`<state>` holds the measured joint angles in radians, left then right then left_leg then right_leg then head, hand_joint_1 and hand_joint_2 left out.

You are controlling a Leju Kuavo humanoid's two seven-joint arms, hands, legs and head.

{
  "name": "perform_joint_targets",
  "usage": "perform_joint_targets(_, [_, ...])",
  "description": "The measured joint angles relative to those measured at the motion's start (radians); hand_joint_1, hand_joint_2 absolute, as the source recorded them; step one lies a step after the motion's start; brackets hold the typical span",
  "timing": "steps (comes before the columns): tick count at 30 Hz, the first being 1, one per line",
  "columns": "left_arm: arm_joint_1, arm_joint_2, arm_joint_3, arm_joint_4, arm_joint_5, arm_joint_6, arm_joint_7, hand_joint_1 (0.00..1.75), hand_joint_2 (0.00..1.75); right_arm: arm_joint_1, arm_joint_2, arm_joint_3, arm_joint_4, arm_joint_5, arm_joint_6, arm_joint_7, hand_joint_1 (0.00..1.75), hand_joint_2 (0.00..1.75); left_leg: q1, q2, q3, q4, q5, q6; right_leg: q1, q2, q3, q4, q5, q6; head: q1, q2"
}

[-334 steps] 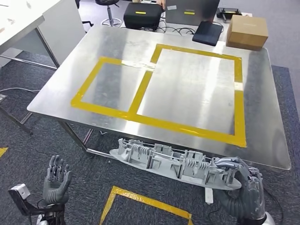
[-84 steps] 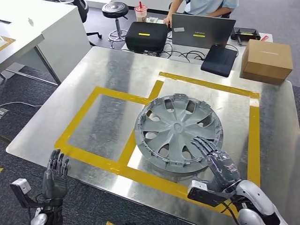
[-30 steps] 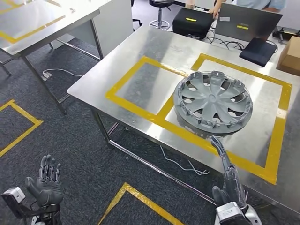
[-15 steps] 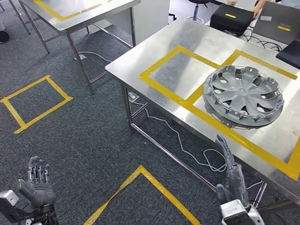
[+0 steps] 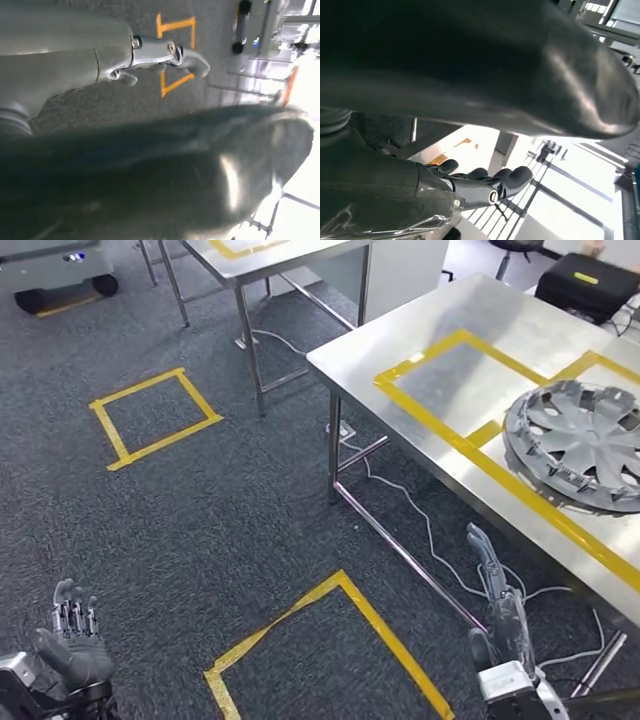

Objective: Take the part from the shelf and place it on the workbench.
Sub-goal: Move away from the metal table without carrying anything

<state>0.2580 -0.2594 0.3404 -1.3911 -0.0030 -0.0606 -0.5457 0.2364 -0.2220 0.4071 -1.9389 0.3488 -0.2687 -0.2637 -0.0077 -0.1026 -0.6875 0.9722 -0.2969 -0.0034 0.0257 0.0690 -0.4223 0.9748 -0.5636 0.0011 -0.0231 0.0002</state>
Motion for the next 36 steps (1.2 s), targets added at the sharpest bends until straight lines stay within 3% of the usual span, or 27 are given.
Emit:
perform_joint_targets(2, [0.012,0.001,-0.003,-0.007,-0.001,-0.008,0.006,0.00,0.00,0.000,0.000,-0.001,-0.001,-0.005,0.002,0.001,0.00,0.00,0.002,-0.005,-0.006,-0.004,0.006,-0.010,-0.003,-0.020,-0.017,-0.002,0.019,-0.009,0.007,0.000])
perform_joint_targets(3, [0.017,0.001,-0.004,-0.010,-0.002,-0.011,0.009,0.00,0.00,0.002,0.000,-0.001,-0.002,-0.008,0.003,0.002,0.00,0.00,0.001,0.010,-0.014,0.012,-0.022,-0.015,-0.006,-0.032,-0.026,-0.005,0.031,-0.016,0.004,0.000])
perform_joint_targets(4, [0.021,0.002,-0.007,-0.013,-0.004,-0.013,0.011,0.00,0.00,0.005,0.000,-0.002,-0.003,-0.011,0.004,0.002,0.00,0.00,0.001,0.032,-0.026,0.049,-0.070,-0.019,-0.009,-0.045,-0.038,-0.009,0.043,-0.021,0.002,0.000])
perform_joint_targets(6, [0.023,0.002,-0.014,-0.018,-0.010,-0.019,0.013,0.00,0.00,0.012,0.000,-0.003,-0.006,-0.015,0.005,0.003,0.00,0.00,0.006,0.075,-0.055,0.174,-0.178,-0.030,-0.009,-0.074,-0.063,-0.009,0.063,-0.026,-0.003,0.000])
perform_joint_targets(7, [0.024,0.002,-0.018,-0.020,-0.013,-0.023,0.014,0.00,0.00,0.015,0.000,-0.004,-0.006,-0.018,0.005,0.003,0.00,0.00,0.011,0.085,-0.066,0.241,-0.201,-0.036,-0.010,-0.090,-0.076,-0.009,0.073,-0.023,-0.003,0.000])
perform_joint_targets(8, [0.026,0.003,-0.021,-0.021,-0.018,-0.026,0.014,0.00,0.00,0.017,0.000,-0.005,-0.006,-0.023,0.007,0.003,0.00,0.00,0.017,0.090,-0.069,0.291,-0.196,-0.043,-0.011,-0.106,-0.087,-0.008,0.084,-0.019,-0.003,0.000])
perform_joint_targets(9, [0.029,0.004,-0.025,-0.022,-0.024,-0.029,0.014,0.00,0.00,0.018,0.000,-0.006,-0.006,-0.029,0.008,0.004,0.00,0.00,0.023,0.094,-0.058,0.312,-0.173,-0.050,-0.013,-0.122,-0.097,-0.006,0.093,-0.013,-0.003,0.000])
perform_joint_targets(10, [0.032,0.005,-0.029,-0.024,-0.031,-0.030,0.013,0.00,0.00,0.020,0.000,-0.007,-0.006,-0.038,0.011,0.004,0.00,0.00,0.028,0.102,-0.028,0.297,-0.145,-0.056,-0.015,-0.136,-0.107,-0.004,0.101,-0.007,-0.003,0.000])
perform_joint_targets(12, [0.035,0.008,-0.039,-0.032,-0.044,-0.030,0.013,0.00,0.00,0.025,0.000,-0.011,-0.006,-0.054,0.015,0.004,0.00,0.00,0.034,0.148,0.077,0.173,-0.127,-0.065,-0.016,-0.163,-0.124,0.007,0.109,0.006,-0.004,0.000])
perform_joint_targets(14, [0.036,0.010,-0.048,-0.041,-0.049,-0.030,0.011,0.00,0.00,0.028,0.000,-0.017,-0.006,-0.063,0.018,0.004,0.00,0.00,0.031,0.181,0.159,0.053,-0.155,-0.056,-0.016,-0.188,-0.136,0.023,0.113,0.020,-0.001,0.000])
perform_joint_targets(16, [0.041,0.011,-0.052,-0.051,-0.059,-0.026,0.005,0.00,0.00,0.029,0.000,-0.021,-0.006,-0.071,0.023,0.003,0.00,0.00,0.024,0.166,0.168,0.016,-0.175,-0.032,-0.019,-0.214,-0.144,0.034,0.117,0.033,0.003,0.000])
perform_joint_targets(17, [0.047,0.012,-0.055,-0.058,-0.070,-0.021,-0.001,0.00,0.00,0.029,0.000,-0.022,-0.006,-0.075,0.025,0.003,0.00,0.00,0.023,0.154,0.164,0.012,-0.177,-0.023,-0.022,-0.211,-0.151,0.040,0.114,0.040,0.003,0.000])
perform_joint_targets(19, [0.061,0.014,-0.066,-0.083,-0.095,-0.010,-0.015,0.00,0.00,0.034,0.001,-0.024,-0.006,-0.080,0.029,0.001,0.00,0.00,0.024,0.131,0.154,0.010,-0.168,-0.006,-0.029,-0.157,-0.175,0.095,0.074,0.050,0.007,0.000])
perform_joint_targets(21, [0.067,0.015,-0.081,-0.110,-0.108,-0.006,-0.021,0.00,0.00,0.041,0.001,-0.026,-0.006,-0.082,0.031,0.000,0.00,0.00,0.021,0.106,0.143,0.010,-0.158,0.005,-0.031,-0.091,-0.228,0.223,0.004,0.053,0.012,0.000])
perform_joint_targets(23, [0.072,0.016,-0.092,-0.128,-0.111,-0.005,-0.029,0.00,0.00,0.046,0.001,-0.026,-0.005,-0.083,0.033,0.000,0.00,0.00,0.014,0.080,0.132,0.011,-0.148,0.010,-0.030,-0.072,-0.267,0.319,-0.032,0.050,0.014,0.000])
perform_joint_targets(24, [0.077,0.018,-0.097,-0.139,-0.110,-0.003,-0.037,0.00,0.00,0.047,0.001,-0.026,-0.005,-0.085,0.034,-0.001,0.00,0.00,0.011,0.067,0.128,0.011,-0.143,0.011,-0.029,-0.069,-0.261,0.315,-0.023,0.047,0.013,0.000])
perform_joint_targets(25, [0.083,0.019,-0.105,-0.153,-0.110,0.001,-0.045,0.00,0.00,0.047,0.001,-0.026,-0.005,-0.090,0.036,-0.004,0.00,0.00,0.010,0.053,0.125,0.011,-0.139,0.010,-0.027,-0.064,-0.234,0.271,0.002,0.042,0.013,0.000])
perform_joint_targets(26, [0.087,0.022,-0.115,-0.170,-0.112,0.008,-0.052,0.00,0.00,0.047,0.001,-0.027,-0.005,-0.097,0.037,-0.008,0.00,0.00,0.009,0.039,0.122,0.011,-0.135,0.009,-0.026,-0.053,-0.192,0.200,0.035,0.037,0.014,0.000])
perform_joint_targets(28, [0.091,0.029,-0.141,-0.205,-0.122,0.030,-0.055,0.00,0.00,0.046,0.001,-0.028,-0.005,-0.111,0.041,-0.016,0.00,0.00,0.008,0.013,0.116,0.013,-0.127,0.002,-0.028,-0.011,-0.121,0.071,0.071,0.031,0.013,0.000])
perform_joint_targets(30, [0.097,0.040,-0.169,-0.229,-0.118,0.045,-0.035,0.00,0.00,0.045,0.001,-0.030,-0.005,-0.127,0.049,-0.022,0.00,0.00,0.011,-0.006,0.107,0.013,-0.118,-0.009,-0.026,0.006,-0.100,0.032,0.072,0.027,0.013,0.000])
perform_joint_targets(32, [0.108,0.054,-0.189,-0.237,-0.092,0.048,-0.004,0.00,0.00,0.045,0.001,-0.032,-0.005,-0.143,0.060,-0.026,0.00,0.00,0.015,-0.018,0.099,0.013,-0.112,-0.022,-0.024,-0.015,-0.098,0.027,0.081,0.018,0.013,0.000])
perform_joint_targets(34, [0.116,0.064,-0.199,-0.236,-0.074,0.048,0.009,0.00,0.00,0.044,0.001,-0.033,-0.006,-0.150,0.065,-0.029,0.00,0.00,0.012,0.012,0.077,0.051,-0.141,-0.030,-0.027,-0.040,-0.098,0.018,0.091,0.007,0.009,0.000])
perform_joint_targets(36, [0.116,0.072,-0.207,-0.234,-0.069,0.047,0.010,0.00,0.00,0.047,0.002,-0.034,-0.005,-0.153,0.067,-0.030,0.00,0.00,0.008,0.063,0.024,0.165,-0.210,-0.035,-0.026,-0.067,-0.101,0.014,0.096,0.001,0.005,0.000])
